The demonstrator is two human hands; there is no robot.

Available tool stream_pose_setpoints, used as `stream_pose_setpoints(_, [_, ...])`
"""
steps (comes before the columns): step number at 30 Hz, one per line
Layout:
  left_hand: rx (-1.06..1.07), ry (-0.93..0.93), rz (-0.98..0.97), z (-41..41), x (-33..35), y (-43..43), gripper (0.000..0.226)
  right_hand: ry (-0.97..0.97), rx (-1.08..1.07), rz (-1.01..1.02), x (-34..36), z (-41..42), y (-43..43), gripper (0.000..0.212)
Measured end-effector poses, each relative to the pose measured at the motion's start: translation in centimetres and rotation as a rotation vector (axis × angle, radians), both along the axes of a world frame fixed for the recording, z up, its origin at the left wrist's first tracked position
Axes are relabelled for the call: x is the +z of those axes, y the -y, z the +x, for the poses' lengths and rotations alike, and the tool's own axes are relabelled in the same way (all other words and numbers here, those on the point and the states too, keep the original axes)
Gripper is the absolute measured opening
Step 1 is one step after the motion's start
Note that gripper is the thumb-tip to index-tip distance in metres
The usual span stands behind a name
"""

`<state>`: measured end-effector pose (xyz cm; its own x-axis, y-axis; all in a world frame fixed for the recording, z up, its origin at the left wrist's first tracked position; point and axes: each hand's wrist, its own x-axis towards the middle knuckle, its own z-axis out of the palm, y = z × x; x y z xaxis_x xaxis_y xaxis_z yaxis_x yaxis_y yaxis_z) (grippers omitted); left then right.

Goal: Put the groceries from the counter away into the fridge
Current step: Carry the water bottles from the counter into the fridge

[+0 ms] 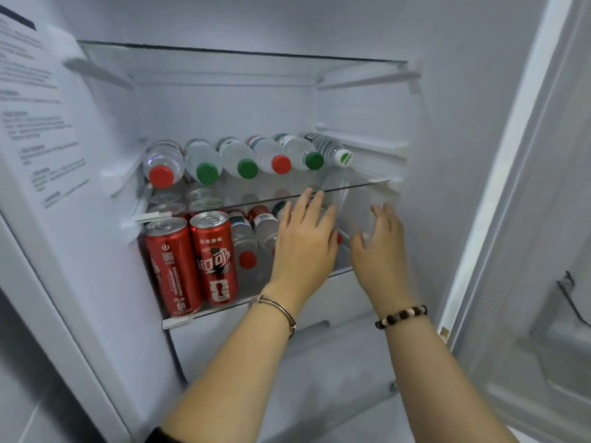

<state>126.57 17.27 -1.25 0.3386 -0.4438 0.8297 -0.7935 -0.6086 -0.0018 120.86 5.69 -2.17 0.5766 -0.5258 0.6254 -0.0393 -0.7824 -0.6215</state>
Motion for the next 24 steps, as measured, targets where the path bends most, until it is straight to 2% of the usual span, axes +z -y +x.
stream_pose_setpoints(6, [-0.070, -0.170, 0.078, -3.7, -6.9, 1.2, 0.053, -0.135, -0.078, 0.070, -7.3, -5.3, 0.7, 0.053])
stream_pose_setpoints(13, [-0.211, -0.363, 0.230, -9.8, -14.0, 3.9, 0.056, -0.341, -0.152, 0.124, -13.4, -13.2, 2.1, 0.053])
stream_pose_setpoints(17, [-0.319, -0.396, 0.307, -13.2, -16.2, 5.9, 0.051, -0.428, -0.143, 0.091, -15.2, -18.2, 2.9, 0.052])
stream_pose_setpoints(24, [-0.495, -0.399, 0.412, -22.5, -17.6, 11.0, 0.050, -0.481, -0.405, 0.128, -16.6, -29.6, 7.2, 0.053])
